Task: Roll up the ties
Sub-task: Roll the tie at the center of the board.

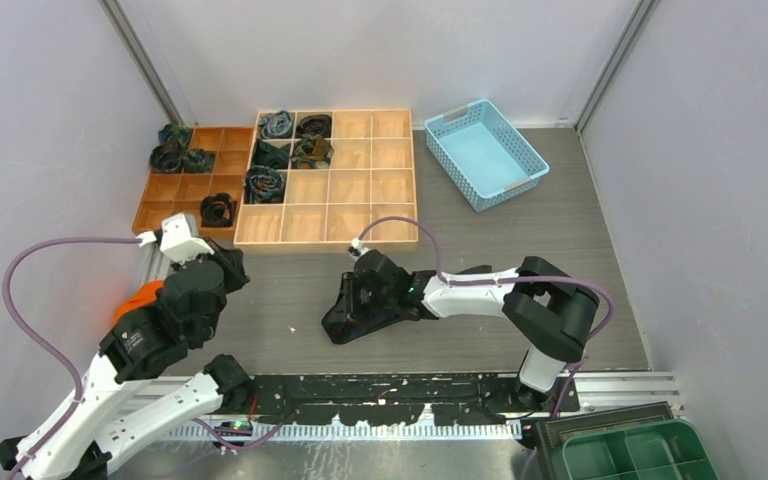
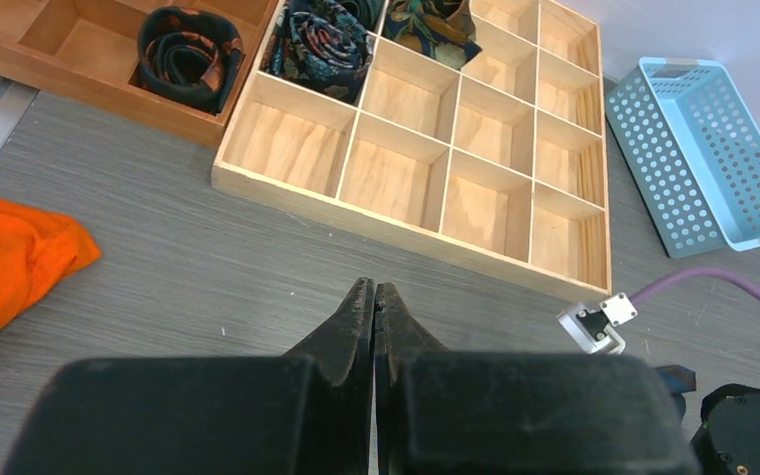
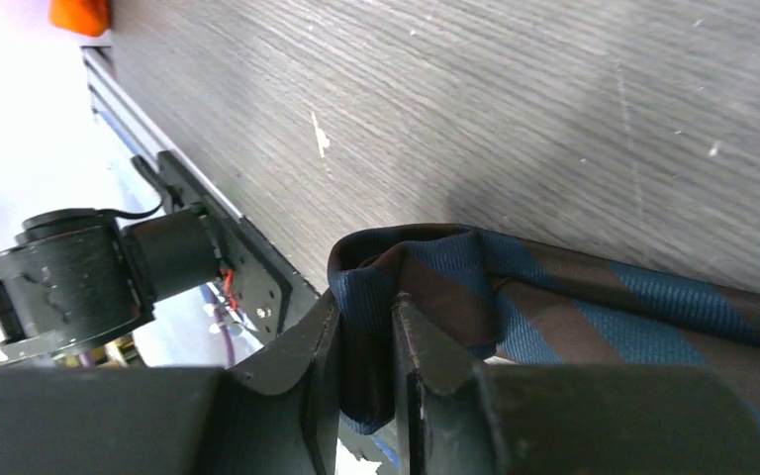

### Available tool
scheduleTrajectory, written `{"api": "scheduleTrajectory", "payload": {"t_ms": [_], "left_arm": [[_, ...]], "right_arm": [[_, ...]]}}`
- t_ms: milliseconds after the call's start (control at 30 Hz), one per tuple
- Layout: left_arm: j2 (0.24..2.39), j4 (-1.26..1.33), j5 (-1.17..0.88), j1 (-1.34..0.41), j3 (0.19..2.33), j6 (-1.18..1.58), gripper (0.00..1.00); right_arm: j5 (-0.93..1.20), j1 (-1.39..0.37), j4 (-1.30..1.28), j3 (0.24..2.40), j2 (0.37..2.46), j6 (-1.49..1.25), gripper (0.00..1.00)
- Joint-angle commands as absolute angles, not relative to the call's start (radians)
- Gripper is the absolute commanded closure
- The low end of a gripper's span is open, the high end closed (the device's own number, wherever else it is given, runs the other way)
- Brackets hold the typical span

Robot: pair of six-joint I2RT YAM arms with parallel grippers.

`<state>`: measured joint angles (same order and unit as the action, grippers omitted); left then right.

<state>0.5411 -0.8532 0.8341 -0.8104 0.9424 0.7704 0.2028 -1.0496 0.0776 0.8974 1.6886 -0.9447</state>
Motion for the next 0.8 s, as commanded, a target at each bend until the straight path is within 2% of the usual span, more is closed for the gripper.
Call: {"api": "scheduleTrajectory", "payload": {"t_ms": [0,100,467,500,633,767], "left_arm": [[0.573,-0.764,0.815,-0.811,0.974,0.738,1.00],[0.603,-0.734,0.786,-0.810,0.963,0.733,1.00],[0.719,-0.620,0.682,-0.812,0.913,0.741,1.00],[0.727,-0.611,0.673,-0.812,0.908,0.743,1.00],[0.751,-0.589,0.647,-0.810,0.890,0.748,1.00],[0.770,-0.572,0.631,-0.811,0.867,0.754,1.00]], "right_arm": [[0.268,-1.037,0.313,0.820,1.653,-1.039,0.77],[0.259,-1.015,0.396,0.733,1.615,-1.077,0.77],[0.190,-0.968,0.360,0.587,1.565,-1.037,0.75],[0.185,-0.963,0.327,0.591,1.562,-1.017,0.73],[0.132,-0.957,0.179,0.626,1.526,-0.937,0.46],[0.081,-0.958,0.090,0.641,1.463,-0.888,0.36]]}}
